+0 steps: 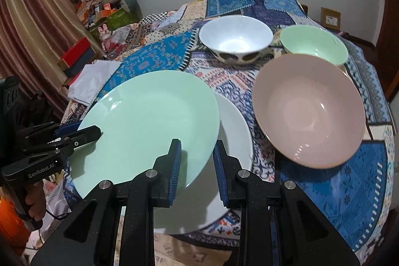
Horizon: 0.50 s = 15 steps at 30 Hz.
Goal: Organize plates and bowls
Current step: 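Lift the mint green plate and carry it toward the white plate with both grippers, then lower the mint green plate onto the white plate and open both grippers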
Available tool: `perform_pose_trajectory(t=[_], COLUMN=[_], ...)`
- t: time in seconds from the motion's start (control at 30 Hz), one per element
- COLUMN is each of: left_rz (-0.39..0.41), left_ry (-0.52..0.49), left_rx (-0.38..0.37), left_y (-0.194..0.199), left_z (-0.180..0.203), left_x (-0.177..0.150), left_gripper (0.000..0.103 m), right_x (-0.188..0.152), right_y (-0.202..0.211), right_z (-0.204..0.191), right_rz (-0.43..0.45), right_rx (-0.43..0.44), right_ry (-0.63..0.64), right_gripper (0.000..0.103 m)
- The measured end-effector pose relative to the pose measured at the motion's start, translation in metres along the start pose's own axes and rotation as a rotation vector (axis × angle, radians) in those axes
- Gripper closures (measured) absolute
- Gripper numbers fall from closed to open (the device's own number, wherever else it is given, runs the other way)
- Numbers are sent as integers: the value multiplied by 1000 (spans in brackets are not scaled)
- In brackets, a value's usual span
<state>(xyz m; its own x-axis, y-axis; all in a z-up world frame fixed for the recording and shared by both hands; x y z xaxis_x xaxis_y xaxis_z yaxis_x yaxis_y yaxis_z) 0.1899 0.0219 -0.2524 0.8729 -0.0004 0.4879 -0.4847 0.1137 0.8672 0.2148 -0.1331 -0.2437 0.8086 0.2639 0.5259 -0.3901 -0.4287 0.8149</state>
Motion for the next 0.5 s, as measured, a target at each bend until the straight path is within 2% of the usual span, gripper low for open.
perform_pose_trajectory(t=[0.37, 0.5], left_rz=[-61, -61], left_ry=[-30, -44], left_rx=[12, 34], left_y=[-26, -29], left_z=[11, 11], left_x=[-6, -4], left_gripper=[71, 71], right_x=[-17, -18], right_y=[-12, -12], right_z=[16, 18], right_rz=[-41, -43], right_rx=[10, 21], right_ry=[-47, -51], right_gripper=[79, 79])
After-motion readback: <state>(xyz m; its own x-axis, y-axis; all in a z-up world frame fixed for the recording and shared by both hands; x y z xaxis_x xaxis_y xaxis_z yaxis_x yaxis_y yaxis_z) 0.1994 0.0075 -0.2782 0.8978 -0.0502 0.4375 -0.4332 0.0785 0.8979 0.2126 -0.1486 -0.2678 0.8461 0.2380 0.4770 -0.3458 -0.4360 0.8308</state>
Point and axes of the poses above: each gripper's, at about its wrist camera, not at the fingertips, and y roughly against the way its jaws point, z to its right, x to its top, the point moved 7 cm from there along -y, roughly the way its jaws point, and after that the axes turned 6 degrees about -z, right-handed, at the moved point
